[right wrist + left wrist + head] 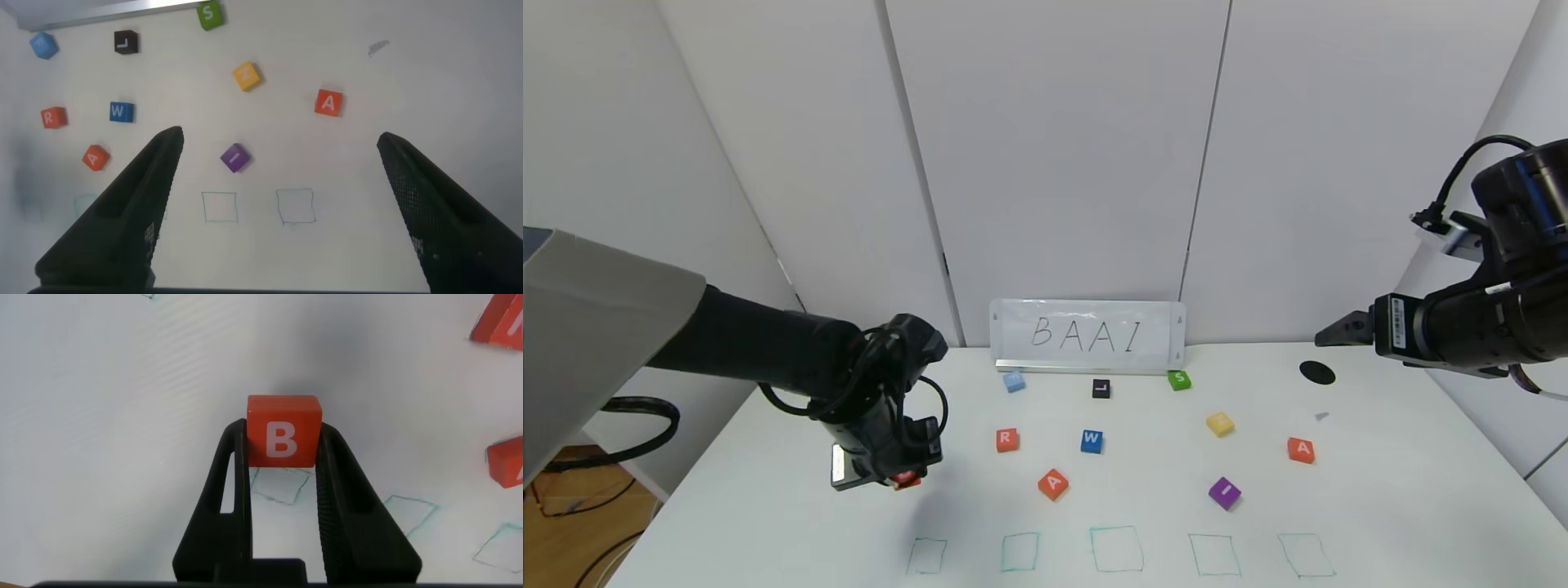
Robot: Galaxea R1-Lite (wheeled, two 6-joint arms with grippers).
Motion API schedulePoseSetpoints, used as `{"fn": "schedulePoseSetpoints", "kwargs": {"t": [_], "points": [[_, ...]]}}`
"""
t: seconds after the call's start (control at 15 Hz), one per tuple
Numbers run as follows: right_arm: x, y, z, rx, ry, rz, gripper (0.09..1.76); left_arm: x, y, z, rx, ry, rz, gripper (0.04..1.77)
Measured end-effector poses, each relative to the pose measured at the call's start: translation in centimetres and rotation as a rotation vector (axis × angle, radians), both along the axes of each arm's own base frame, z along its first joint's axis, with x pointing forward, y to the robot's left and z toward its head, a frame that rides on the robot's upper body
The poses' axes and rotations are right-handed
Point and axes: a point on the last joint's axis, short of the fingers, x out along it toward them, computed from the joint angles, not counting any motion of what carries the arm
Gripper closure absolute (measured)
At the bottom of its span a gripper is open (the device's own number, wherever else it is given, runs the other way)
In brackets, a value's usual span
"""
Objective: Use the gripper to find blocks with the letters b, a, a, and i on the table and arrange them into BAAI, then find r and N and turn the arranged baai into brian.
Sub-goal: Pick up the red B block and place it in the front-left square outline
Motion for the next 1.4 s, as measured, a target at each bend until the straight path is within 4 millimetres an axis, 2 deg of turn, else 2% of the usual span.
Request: {"fn": "schedulePoseSetpoints", "kwargs": {"t": [0.33,0.67,0.87,1.13,1.4], "points": [[0.0,0.0,0.0,0.0,0.0,0.0,0.14,-3.7,-0.1,-2.5,0.074,-0.034,-0.17,1.3],[0.0,0.0,0.0,0.0,0.0,0.0,0.14,-6.4,-1.9,-3.7,0.093,0.0,-0.265,1.3],[0.0,0.0,0.0,0.0,0.0,-0.002,0.14,-7.0,-2.2,-4.3,0.099,0.023,-0.282,1.3],[0.0,-0.1,0.0,0.0,0.0,-0.002,0.14,-6.9,-2.5,-5.4,0.075,-0.039,-0.288,1.3],[0.0,0.0,0.0,0.0,0.001,-0.002,0.14,-7.2,-2.6,-6.1,0.075,-0.015,-0.298,1.3]]}}
